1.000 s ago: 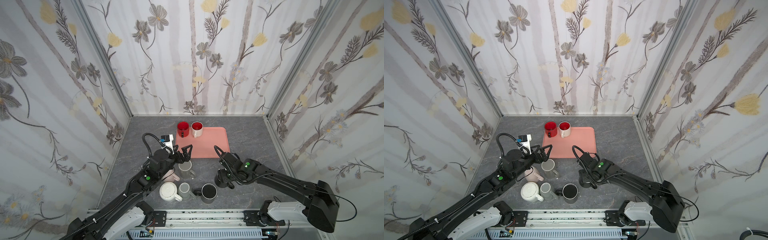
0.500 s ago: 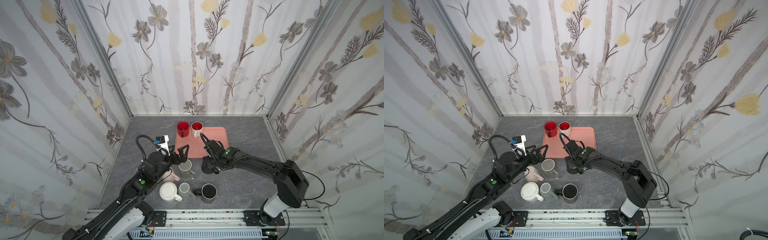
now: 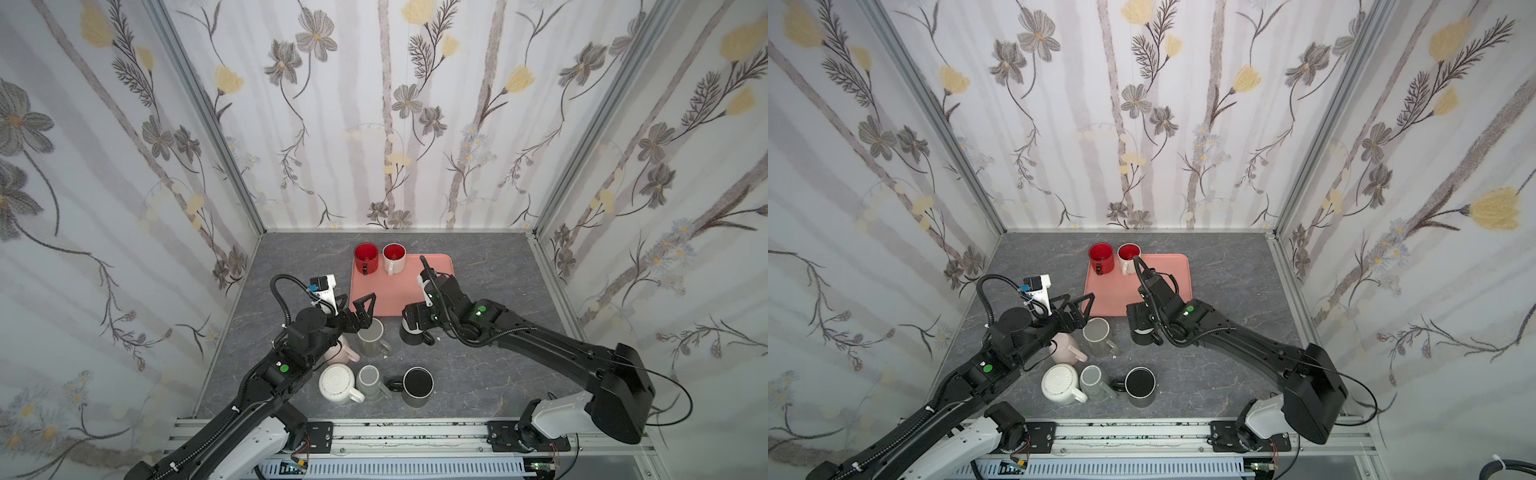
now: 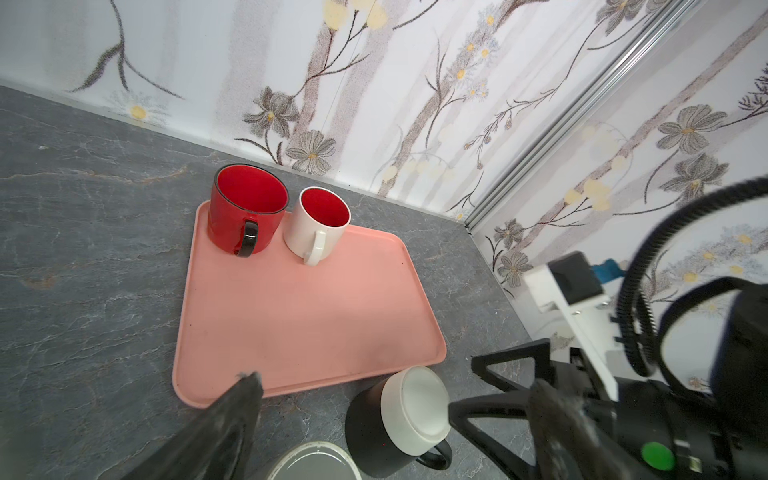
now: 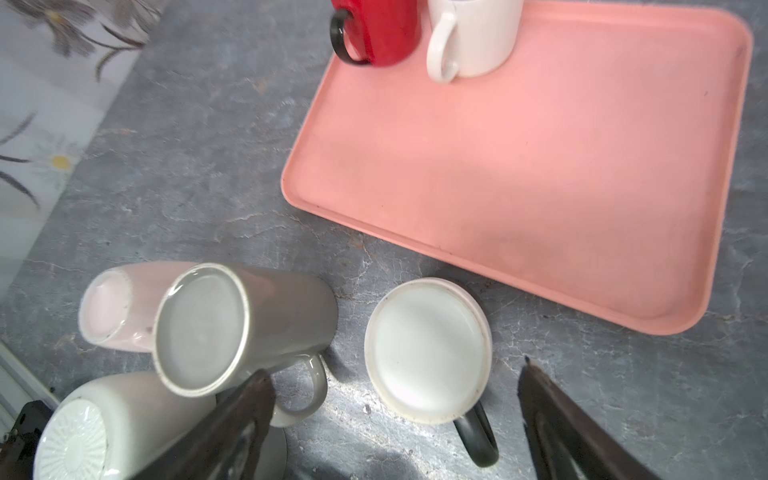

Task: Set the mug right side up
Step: 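Lower the right gripper onto the upside-down black mug and grasp its base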

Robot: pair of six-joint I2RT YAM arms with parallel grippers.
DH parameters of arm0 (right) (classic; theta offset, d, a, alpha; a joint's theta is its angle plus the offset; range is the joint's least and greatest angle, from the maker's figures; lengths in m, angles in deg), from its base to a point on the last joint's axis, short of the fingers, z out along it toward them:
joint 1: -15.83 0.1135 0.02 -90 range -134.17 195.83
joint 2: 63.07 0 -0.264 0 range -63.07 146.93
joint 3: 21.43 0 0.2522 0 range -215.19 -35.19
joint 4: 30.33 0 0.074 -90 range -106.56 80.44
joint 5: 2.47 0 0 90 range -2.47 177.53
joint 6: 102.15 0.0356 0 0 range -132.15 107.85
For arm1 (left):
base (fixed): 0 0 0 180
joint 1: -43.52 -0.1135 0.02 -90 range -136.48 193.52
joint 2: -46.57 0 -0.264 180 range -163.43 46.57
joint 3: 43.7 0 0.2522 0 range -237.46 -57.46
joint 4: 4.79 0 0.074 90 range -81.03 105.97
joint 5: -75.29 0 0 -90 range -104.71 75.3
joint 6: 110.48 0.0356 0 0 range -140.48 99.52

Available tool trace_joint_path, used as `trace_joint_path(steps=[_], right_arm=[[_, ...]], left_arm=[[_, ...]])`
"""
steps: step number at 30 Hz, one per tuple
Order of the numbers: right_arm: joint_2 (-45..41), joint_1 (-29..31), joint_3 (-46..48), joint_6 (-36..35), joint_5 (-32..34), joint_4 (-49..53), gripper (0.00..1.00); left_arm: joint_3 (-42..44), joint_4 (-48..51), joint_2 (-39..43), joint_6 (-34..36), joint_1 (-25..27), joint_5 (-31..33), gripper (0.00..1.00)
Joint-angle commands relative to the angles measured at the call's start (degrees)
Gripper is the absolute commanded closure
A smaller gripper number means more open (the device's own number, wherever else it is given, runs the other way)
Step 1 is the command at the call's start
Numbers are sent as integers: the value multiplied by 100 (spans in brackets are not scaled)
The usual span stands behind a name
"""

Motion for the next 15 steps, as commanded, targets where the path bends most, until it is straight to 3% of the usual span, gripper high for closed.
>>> trace_joint_path(steps=[1,4,9,15], right_arm=[[-633,12,846,-478,470,-1576,4],[-937,-114,1622,-558,465,-2161,1],[-952,-156,2052,-692,411,-2035,2],[-1057,-619,2547,-725,103,-2234,10]], left_arm=[[70,-353,16,-60,0,18,0],[153,-392,28,-228,-11,178,0],[428,-577,337,-386,-36,425,0],[458,-511,508,-392,-47,468,0]])
